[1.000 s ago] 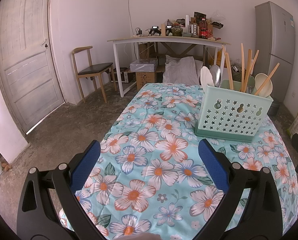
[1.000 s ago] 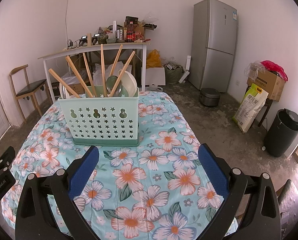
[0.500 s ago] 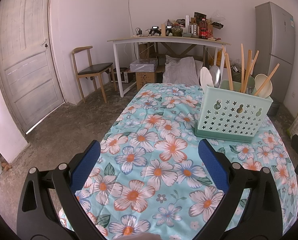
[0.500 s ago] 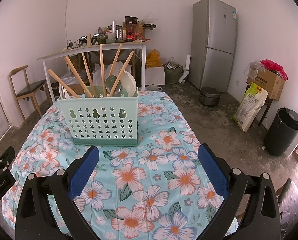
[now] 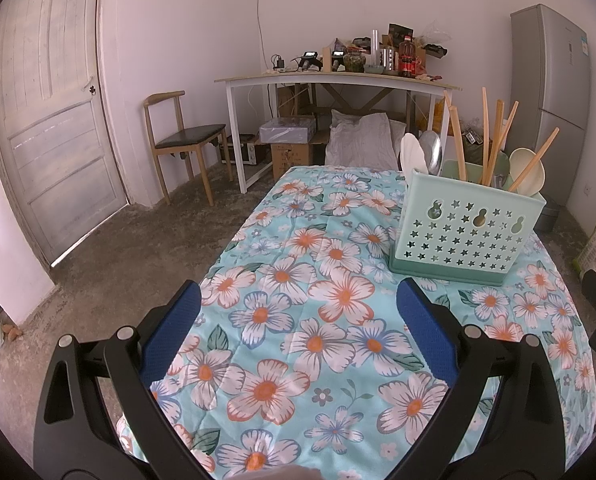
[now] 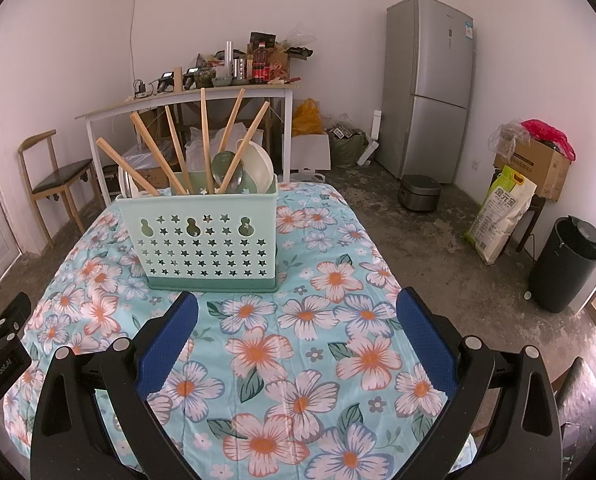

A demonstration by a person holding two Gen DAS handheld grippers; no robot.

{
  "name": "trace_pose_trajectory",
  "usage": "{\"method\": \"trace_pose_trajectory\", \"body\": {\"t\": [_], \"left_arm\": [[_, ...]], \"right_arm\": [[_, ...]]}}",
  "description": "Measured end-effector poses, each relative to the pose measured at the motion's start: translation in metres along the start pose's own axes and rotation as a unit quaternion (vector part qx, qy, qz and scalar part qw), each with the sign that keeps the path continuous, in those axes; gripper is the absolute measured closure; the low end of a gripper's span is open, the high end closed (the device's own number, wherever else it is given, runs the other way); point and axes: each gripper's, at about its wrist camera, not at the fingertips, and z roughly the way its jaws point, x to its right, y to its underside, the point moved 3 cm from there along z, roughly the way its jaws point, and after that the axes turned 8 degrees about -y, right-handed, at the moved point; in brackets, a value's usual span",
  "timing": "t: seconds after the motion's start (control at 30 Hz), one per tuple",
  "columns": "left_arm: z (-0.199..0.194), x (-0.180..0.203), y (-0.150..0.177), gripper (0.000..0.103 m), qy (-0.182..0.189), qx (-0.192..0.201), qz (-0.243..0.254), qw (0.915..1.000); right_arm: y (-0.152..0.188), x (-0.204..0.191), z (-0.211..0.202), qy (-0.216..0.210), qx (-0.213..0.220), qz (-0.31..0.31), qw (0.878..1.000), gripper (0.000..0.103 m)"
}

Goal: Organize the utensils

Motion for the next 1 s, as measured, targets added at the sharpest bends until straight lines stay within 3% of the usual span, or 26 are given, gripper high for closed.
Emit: {"method": "trace_pose_trajectory", "body": {"t": [1.0], "left_arm": [[0.0011, -0.0007, 0.0003, 0.008, 0.000, -0.003, -0.002, 1.0000]], "right_arm": [[0.0000, -0.0019, -0.0011, 0.000, 0.000, 0.001, 1.000, 0.006]]}}
